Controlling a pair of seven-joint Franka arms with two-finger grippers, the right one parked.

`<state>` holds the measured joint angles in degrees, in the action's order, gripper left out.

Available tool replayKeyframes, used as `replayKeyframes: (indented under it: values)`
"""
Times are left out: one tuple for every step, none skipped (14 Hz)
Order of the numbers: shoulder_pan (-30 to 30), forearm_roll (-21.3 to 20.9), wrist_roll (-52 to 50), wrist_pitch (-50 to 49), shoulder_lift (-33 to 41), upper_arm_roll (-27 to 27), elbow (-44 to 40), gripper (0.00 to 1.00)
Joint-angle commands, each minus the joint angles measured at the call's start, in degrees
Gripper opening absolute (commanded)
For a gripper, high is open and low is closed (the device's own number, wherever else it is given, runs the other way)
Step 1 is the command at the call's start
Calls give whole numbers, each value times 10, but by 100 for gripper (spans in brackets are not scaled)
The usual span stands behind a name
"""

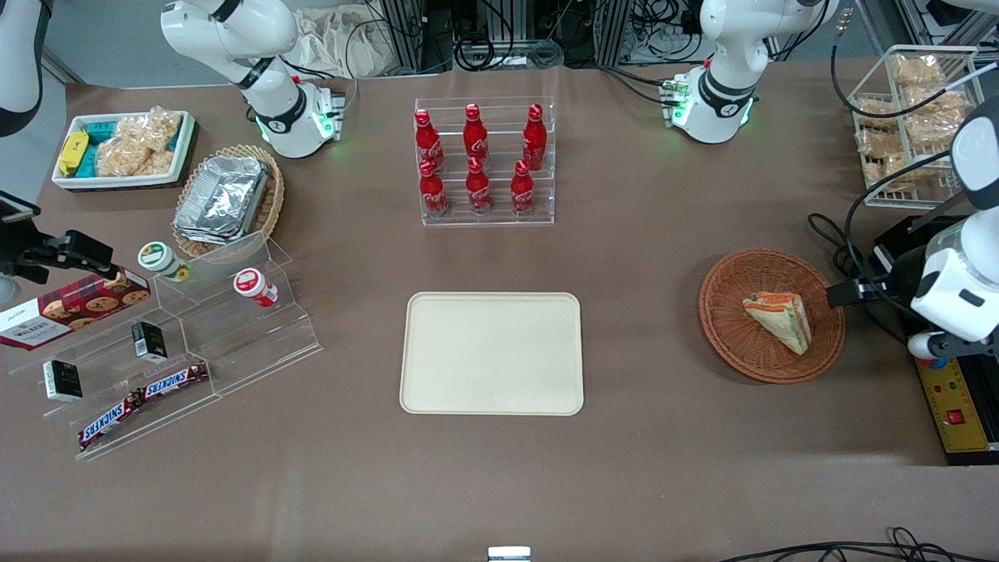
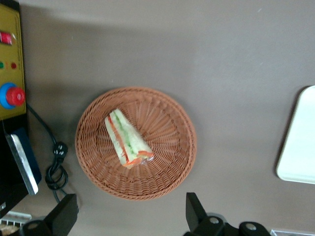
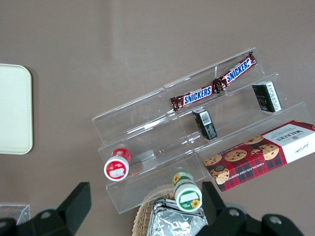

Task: Place sandwich from basket to tray
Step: 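Move the left gripper over the wrapped sandwich in the wicker basket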

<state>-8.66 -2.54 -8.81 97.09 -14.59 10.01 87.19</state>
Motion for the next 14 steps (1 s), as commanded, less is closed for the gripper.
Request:
replayKeyframes:
  values:
    - [-24, 1, -7, 56, 34, 1, 96, 99]
    - [-41, 3, -20, 88, 41, 1, 132, 99]
    - [-50, 5, -44, 120, 45, 2, 166, 99]
    - [-52, 6, -68, 153, 46, 1, 194, 99]
    - [-62, 6, -90, 185, 45, 1, 220, 99]
    - [-65, 6, -114, 212, 43, 2, 242, 99]
    - [-66, 7, -138, 241, 41, 1, 265, 99]
    - [-66, 7, -168, 271, 37, 1, 283, 99]
    - [-67, 6, -201, 296, 33, 1, 299, 99]
    - [-67, 6, -224, 320, 26, 1, 315, 99]
    - [-67, 2, -247, 340, 21, 1, 329, 99]
    - [-67, 1, -261, 358, 16, 1, 341, 98]
    - [-67, 1, -269, 373, 10, 1, 349, 98]
    - [-67, 1, -272, 385, 5, 1, 357, 98]
